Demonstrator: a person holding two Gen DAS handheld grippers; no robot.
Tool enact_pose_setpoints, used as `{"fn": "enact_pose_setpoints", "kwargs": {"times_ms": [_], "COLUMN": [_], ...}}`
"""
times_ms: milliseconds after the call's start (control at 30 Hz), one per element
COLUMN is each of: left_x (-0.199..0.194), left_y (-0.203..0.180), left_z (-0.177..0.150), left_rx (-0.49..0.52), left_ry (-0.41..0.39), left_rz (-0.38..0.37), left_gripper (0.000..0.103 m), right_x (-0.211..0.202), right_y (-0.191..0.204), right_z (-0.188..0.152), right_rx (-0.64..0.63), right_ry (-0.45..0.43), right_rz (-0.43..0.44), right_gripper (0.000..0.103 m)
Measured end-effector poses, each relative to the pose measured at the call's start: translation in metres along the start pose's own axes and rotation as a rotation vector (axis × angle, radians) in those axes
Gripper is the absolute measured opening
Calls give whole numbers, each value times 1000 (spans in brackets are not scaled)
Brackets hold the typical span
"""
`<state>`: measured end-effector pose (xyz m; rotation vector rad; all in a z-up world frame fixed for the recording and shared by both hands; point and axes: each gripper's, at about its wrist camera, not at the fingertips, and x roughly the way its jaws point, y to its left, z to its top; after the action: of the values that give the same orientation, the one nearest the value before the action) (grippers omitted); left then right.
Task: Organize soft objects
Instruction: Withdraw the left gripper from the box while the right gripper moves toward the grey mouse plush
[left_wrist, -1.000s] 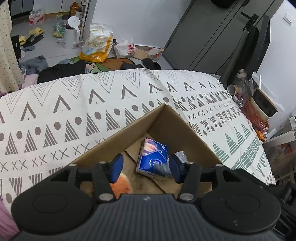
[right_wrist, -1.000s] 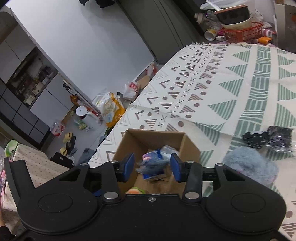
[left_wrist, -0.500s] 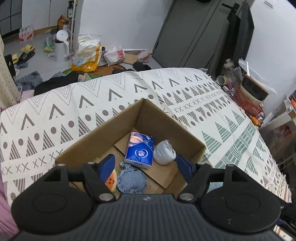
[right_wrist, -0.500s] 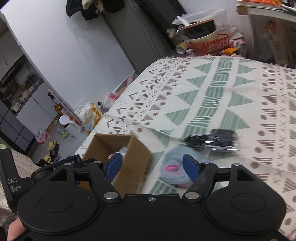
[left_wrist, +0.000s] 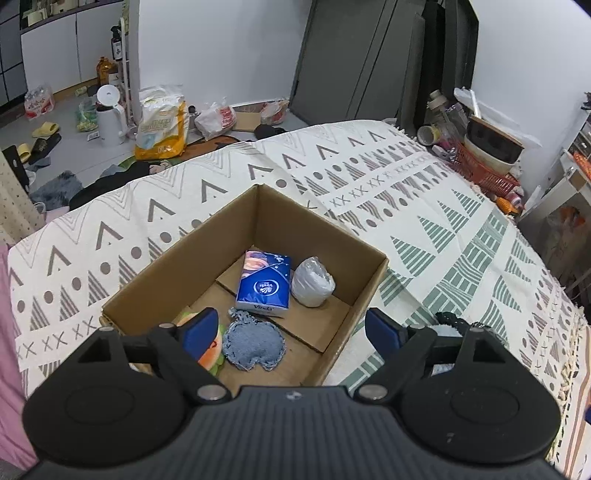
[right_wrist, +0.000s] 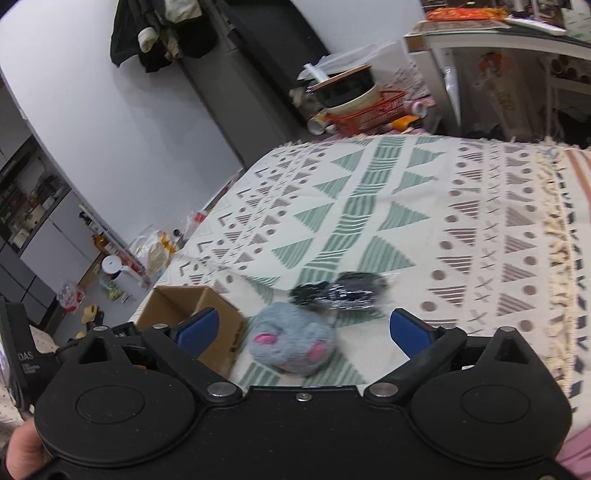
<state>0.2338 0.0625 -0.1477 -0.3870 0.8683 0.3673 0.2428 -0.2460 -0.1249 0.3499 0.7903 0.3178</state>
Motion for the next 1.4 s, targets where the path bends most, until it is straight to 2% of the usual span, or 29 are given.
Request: {"fn": "enact_pose_setpoints", "kwargs": {"times_ms": [200, 267, 367, 533, 733, 900, 1067, 1400], "left_x": [-6, -8, -11, -12, -11, -12, -6, 17], "left_y": [-7, -10, -19, -28, -39, -52, -64, -78], "left_z": [-2, -4, -8, -14, -21, -30, -35, -41], "left_rx": [34, 55, 94, 103, 128, 177, 179, 182], "left_ry": [-31, -37, -49, -44, -22, -31, -8, 62], "left_rz": [-2, -20, -47, -103, -162, -163, -163, -236], "left_gripper": [86, 97, 102, 102, 102, 102, 102, 99], "right_x": [-13, -14, -14, -12, -1, 9, 21, 63], "right_y": [-25, -31, -40, -53, -64, -66, -64, -46], "right_z": [-5, -8, -10, -13, -15, -17, -15, -16], "right_rx": [-14, -8, 10, 73, 148, 179, 177, 158], "right_ry": [-29, -38, -40, -42, -5, 31, 48, 111], "right_rz": [-40, -53, -62, -69, -51, -5, 16, 74], "right_gripper": [103, 103, 103, 103, 103, 102, 102, 88]}}
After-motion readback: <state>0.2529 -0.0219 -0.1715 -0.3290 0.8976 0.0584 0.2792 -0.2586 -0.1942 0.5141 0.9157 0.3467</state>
